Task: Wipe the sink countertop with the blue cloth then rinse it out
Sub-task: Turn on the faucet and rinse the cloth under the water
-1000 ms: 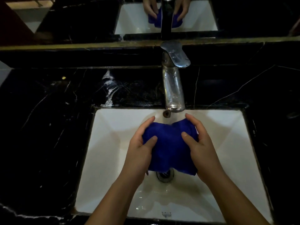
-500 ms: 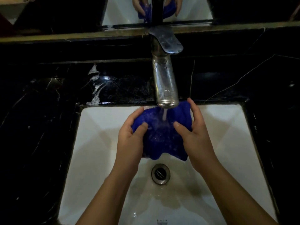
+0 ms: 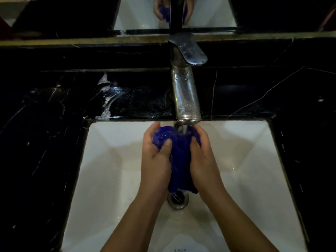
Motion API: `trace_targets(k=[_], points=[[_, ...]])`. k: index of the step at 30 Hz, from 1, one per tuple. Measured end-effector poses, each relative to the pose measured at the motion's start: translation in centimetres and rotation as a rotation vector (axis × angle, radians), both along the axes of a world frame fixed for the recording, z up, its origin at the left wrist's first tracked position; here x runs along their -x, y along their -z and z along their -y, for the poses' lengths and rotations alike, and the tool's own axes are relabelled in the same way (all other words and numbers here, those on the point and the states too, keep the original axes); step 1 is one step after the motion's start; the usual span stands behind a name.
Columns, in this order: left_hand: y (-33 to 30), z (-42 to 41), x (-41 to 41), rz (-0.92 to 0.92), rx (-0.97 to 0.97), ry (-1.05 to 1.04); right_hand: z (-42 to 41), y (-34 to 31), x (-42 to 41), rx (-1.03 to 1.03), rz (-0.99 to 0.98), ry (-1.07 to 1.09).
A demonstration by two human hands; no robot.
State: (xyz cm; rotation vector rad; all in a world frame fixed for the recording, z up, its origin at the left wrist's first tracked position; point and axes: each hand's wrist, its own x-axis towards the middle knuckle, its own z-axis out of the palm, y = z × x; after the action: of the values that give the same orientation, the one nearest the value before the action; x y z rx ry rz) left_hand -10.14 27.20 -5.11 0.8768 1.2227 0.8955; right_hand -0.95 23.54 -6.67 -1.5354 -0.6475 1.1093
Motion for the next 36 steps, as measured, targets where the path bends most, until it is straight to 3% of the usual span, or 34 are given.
trace_targets(k=[2,5,10,13,15,19,23,29,36], points=[[0.1,-0.1,0.1,0.007,0.006,0.041,0.1,-0.1,-0.1,-0.009,-0.118,0.016],[0.4,0.2,0.0,0.006,0.084,0.091,0.2,-0.2,0.1,-0.023,-0.144,0.019],[0.7,0.2,0.3,-0.268,-0.138,0.280,0.0,-0.3,0.1,-0.118,-0.153,0.069],[0.6,0.2,0.0,-0.209,-0.150,0.289,-0.5,-0.4,-0.3,-0.155,-0.206,0.077],[0.8,0.0,-0.4,-0.104,-0.097,0.180,-0.8,-0.5,-0.4,-0.135,-0.239,0.055],[0.6,-0.6,-0.7,0.057,0.126,0.019,-0.9,0.2,0.1,-0.034,-0.106,0.012],[1.1,-0.6,-1.4,-0.083,0.205,0.118,-0.4,1.2,0.8,0.050,-0.050,0.038],[0.9,0.1,-1.2,-0.313,-0.250,0.138,-0.9,1.3,0.9,0.046,0.088,0.113],[2.4,-1.9,-1.9,-0.350,-0.234,0.204,-1.9,1.9,1.5,0.063,0.198,0.188]])
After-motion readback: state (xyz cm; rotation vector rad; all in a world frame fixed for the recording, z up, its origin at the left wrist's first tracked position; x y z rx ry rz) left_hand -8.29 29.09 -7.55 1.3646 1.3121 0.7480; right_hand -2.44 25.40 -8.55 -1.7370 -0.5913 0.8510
